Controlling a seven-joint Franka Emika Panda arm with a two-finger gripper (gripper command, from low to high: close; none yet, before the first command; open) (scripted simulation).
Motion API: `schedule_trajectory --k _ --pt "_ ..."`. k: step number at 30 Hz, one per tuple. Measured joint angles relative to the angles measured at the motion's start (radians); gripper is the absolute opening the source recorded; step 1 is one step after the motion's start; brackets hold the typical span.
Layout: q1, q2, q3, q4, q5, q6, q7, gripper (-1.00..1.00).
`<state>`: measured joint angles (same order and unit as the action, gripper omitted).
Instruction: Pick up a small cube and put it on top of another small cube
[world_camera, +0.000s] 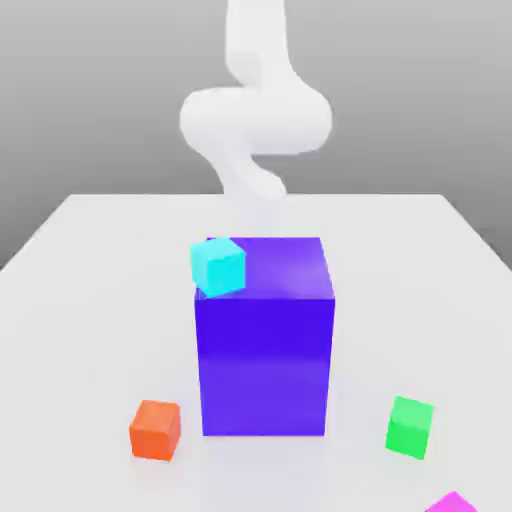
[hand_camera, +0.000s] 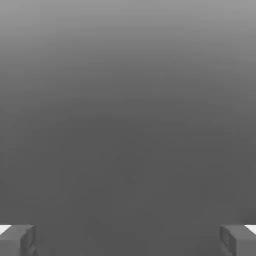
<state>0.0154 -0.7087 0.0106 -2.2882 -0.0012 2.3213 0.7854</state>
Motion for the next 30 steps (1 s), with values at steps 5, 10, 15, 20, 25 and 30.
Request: schedule_trajectory --k 5,10,15,20,25,30 --pt "0.031 0.187 0.024 0.025 -0.004 0.042 -0.03 0.0" --pt "0.056 0.368 0.053 0.048 -0.011 0.083 -0.056 0.0" --pt "0.08 0.55 0.084 0.072 -0.026 0.125 -0.076 0.0" --pt "0.122 0.732 0.109 0.096 -0.051 0.166 -0.09 0.0" --pt "0.153 0.914 0.124 0.12 -0.081 0.206 -0.1 0.0" --pt "0.191 1.097 0.138 0.144 -0.113 0.246 -0.109 0.0"
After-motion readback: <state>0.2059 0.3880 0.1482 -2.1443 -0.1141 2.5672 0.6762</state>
